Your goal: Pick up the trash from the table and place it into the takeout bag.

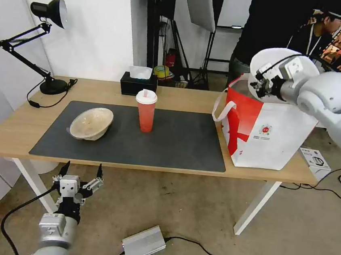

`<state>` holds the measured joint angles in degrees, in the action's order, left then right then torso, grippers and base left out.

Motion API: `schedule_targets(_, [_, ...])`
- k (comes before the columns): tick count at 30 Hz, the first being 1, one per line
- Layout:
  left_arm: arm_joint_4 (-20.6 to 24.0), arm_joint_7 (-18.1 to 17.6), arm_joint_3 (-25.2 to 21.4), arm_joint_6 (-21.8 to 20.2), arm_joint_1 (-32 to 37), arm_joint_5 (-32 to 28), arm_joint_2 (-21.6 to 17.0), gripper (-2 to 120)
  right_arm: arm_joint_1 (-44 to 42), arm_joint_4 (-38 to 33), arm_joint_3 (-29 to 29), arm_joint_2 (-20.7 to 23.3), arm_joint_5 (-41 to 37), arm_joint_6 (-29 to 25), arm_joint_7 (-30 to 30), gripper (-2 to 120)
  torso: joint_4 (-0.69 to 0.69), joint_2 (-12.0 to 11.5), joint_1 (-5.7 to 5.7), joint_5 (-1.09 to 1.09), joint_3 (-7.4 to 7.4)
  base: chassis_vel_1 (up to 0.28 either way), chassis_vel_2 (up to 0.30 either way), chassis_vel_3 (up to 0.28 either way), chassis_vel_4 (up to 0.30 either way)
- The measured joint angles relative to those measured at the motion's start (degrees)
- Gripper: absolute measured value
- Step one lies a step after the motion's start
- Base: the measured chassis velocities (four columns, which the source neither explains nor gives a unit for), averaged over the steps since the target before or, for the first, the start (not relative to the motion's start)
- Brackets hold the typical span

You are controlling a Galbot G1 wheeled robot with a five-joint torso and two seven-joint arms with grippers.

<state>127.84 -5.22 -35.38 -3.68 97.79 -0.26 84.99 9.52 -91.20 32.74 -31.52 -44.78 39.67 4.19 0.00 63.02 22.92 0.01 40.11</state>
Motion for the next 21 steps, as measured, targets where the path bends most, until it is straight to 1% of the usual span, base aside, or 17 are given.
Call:
schedule_targets(12, [-0.13,-0.02,0.04,0.00,-0.36,-0.03,0.32,100,-4.05,-2.22,-2.44,2.17,0.36,-0.07,0.04,0,-0.01,0.00,-0.01,-0.01,0.00,0.000,0.000,0.000,0.000])
schedule_targets(21, [-0.49,-0.02,0.55,0.00,-0.46,0.21,0.97,100,-4.64,-3.52,-3.04,3.27,0.36,-0.07,0.05,0,-0.01,0.00,0.00,-0.01,0.00,0.000,0.000,0.000,0.000])
